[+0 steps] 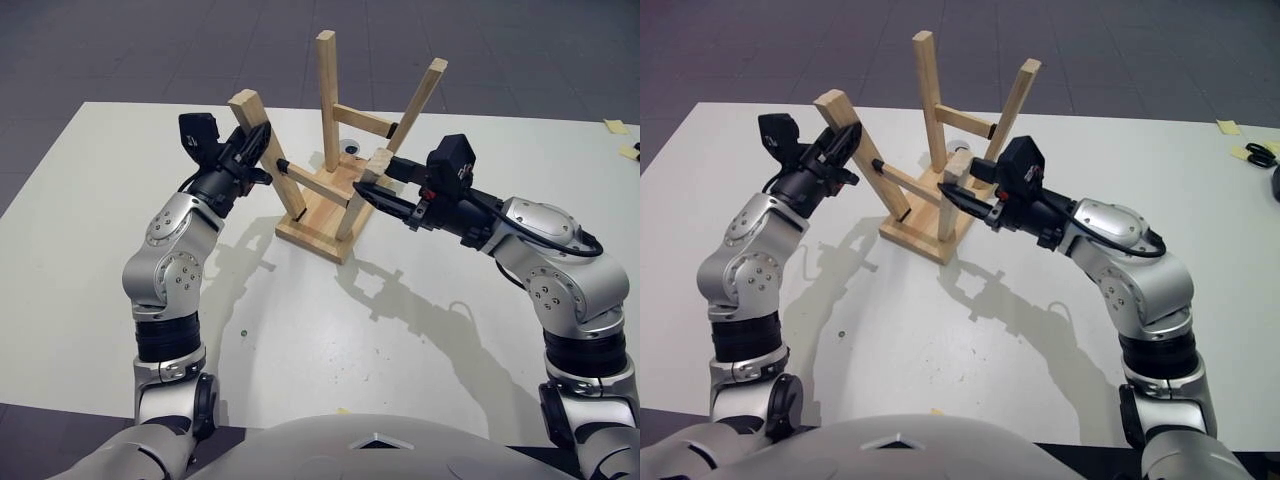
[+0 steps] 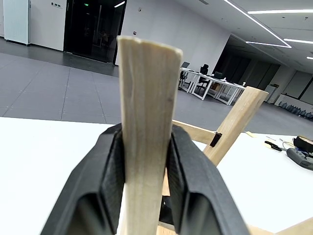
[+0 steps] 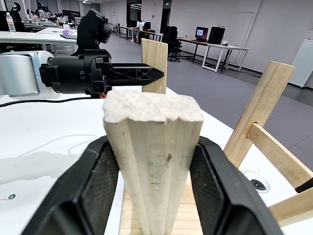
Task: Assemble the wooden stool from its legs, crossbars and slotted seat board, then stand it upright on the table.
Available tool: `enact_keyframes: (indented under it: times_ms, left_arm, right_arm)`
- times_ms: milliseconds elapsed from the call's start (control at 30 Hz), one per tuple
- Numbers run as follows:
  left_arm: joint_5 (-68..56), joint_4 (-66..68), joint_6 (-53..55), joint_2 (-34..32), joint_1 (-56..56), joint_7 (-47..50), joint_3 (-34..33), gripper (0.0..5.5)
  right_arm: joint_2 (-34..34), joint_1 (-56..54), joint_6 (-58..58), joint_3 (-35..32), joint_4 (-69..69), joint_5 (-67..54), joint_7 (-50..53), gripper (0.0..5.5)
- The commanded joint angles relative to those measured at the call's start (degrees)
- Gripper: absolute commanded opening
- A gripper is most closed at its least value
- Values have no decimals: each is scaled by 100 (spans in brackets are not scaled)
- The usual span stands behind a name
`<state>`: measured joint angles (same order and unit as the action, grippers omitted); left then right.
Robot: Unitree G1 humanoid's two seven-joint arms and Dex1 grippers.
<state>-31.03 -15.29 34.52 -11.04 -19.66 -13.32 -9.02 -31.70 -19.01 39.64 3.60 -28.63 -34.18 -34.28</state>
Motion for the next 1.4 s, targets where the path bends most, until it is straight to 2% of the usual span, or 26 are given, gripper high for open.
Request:
enact_keyframes:
  times_ms: [33,267,300,433,567,667,733,900,1067,1300,1400]
  left_arm:
    - [62,-207,21,-6,42,-113,283,104]
    - [123,-200,-33,67,33,-105,399,104]
    - [145,-164,-61,55,27,-100,380,104]
    - [149,-122,-103,61,-8,-45,311,104]
    - [105,-213,-62,113,-34,3,308,104]
    - [143,-189,-80,89,-37,-46,325,104]
    - [128,-182,-94,56,-46,-138,346,104]
    - [-3,-285,-136,-217,-54,-838,581,104]
    - [-172,-391,-105,-420,-5,-1556,867,104]
    - [59,-392,-228,-314,115,-1532,1156,104]
    - [83,-388,-251,-317,105,-1486,1137,104]
  right_arm:
    - [-119,103,532,190,176,114,118,207]
    - [-105,-27,819,329,127,-27,69,207]
    - [-58,-61,837,278,130,-93,86,245]
    - [187,-358,1069,-340,203,-707,167,299]
    - [389,-828,1493,-1481,322,-2635,150,365]
    - [430,-1412,1482,-2211,752,-4253,715,410]
    - [389,-1706,1347,-2413,1108,-4425,1031,445]
    - [208,-1674,999,-2028,1571,-3355,1002,537]
    - [250,-1428,854,-1547,1689,-2701,595,540]
    - [362,-932,748,-657,1645,-1909,80,540]
    - [418,-642,553,-95,2174,-1219,-114,540]
